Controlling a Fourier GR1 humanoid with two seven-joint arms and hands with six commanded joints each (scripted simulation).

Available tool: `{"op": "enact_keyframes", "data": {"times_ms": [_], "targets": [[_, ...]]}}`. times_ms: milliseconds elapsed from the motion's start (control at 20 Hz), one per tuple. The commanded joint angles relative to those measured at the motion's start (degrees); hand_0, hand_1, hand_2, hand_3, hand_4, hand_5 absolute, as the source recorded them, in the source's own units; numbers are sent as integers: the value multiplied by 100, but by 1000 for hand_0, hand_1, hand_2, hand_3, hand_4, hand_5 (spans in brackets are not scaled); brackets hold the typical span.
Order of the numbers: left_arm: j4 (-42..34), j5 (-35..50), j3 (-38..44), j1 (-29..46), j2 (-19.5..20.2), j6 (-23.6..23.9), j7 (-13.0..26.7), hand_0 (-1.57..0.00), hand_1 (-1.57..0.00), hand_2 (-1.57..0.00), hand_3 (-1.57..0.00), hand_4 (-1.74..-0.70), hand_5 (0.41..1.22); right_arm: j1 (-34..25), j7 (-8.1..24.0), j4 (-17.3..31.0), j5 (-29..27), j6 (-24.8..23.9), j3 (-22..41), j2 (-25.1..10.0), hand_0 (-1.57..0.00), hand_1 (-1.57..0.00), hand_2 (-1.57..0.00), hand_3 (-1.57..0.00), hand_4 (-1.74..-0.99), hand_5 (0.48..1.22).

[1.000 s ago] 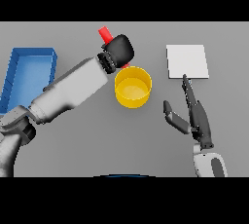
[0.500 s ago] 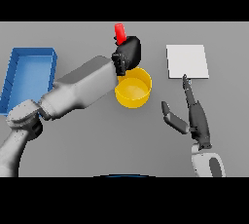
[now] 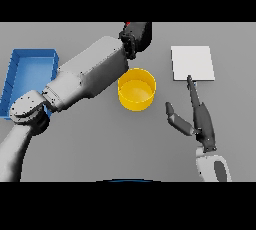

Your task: Pick up the red beaker and tilt it to pour out 1 green nut into yellow bowl. Pick up the yellow bowl and place it on the metallic measuring scale.

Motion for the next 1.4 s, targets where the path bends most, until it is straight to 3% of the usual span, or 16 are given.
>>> {"op": "enact_keyframes", "data": {"times_ms": [0, 50, 150, 250, 450, 500, 700, 800, 850, 950, 1000, 1100, 1350], "targets": [[48, 109, 173, -165, 128, 2, -114, -1571, -1571, -1571, -1571, -1726, 1221, -15, 14, -73, 42, -8, 7, -38, 1, 1, 1, 1, -1030, 682], [123, 223, 356, -286, 201, 30, -145, -1571, -1571, -1571, -1571, -1728, 1221, 6, -21, -77, 73, -8, 18, -60, 1, 1, 1, 1, -1023, 682], [339, 445, 742, -518, 335, 22, -34, -1571, -1571, -1571, -1023, -1733, 1221, 52, 0, -86, 82, -12, 61, -5, 1, 1, 1, 1, -1028, 680], [714, 783, 1227, -707, 504, 190, -144, -1571, -1571, -1571, -1220, -1727, 1221, 28, 68, -91, -37, 33, 21, 15, 1, 1, 1, 1, -1009, 676], [1323, 1719, 2515, -973, 855, 53, 542, -1571, -1571, -1571, -1427, -1735, 1221, -9, -62, -20, -21, 39, 37, -5, 1, 1, 1, 1, -990, 672], [1412, 1986, 2838, -975, 1040, 114, 634, -1571, -1571, -1571, -1431, -1736, 1221, -85, 56, 28, -37, 29, -11, -21, 1, 1, 1, 1, -999, 665], [1759, 2902, 3909, -661, 1652, 619, 1286, -1571, -1571, -1571, -1453, -1739, 1221, -130, 13, 95, -214, 72, -8, 116, 1, 1, 1, 1, -1002, 666], [1779, 3382, 4362, -252, 1985, 978, 1333, -1571, -1571, -1571, -1435, -1740, 1221, -109, -23, 91, -290, 101, -30, 115, 1, 1, 1, 1, -1012, 659], [1826, 3555, 4537, -83, 2097, 1122, 1535, -1571, -1571, -1571, -1417, -1740, 1221, -200, 125, 63, -258, 80, -62, 63, 1, 1, 1, 1, -1023, 654], [1674, 3941, 4877, 294, 2321, 1368, 1787, -1571, -1571, -1571, -1425, -1740, 1221, -176, 94, 77, -178, 75, -42, -1, 1, 1, 1, 1, -1044, 654], [1643, 4166, 5093, 473, 2381, 1503, 2065, -1571, -1571, -1571, -1426, -1740, 1221, -165, 67, 128, -156, 67, -24, 14, 1, 1, 1, 1, -1050, 653], [1465, 4605, 5454, 922, 2467, 1758, 2145, -1571, -1571, -1571, -1452, -1741, 1221, -57, 5, 38, -147, 69, 12, 23, 1, 1, 1, 1, -1053, 651], [491, 5469, 6003, 2066, 2383, 2111, 2670, -1571, -1571, -1571, -1476, -1741, 1221, -145, 228, -3, 115, -56, 36, -62, 1, 1, 1, 1, -1054, 648]]}}
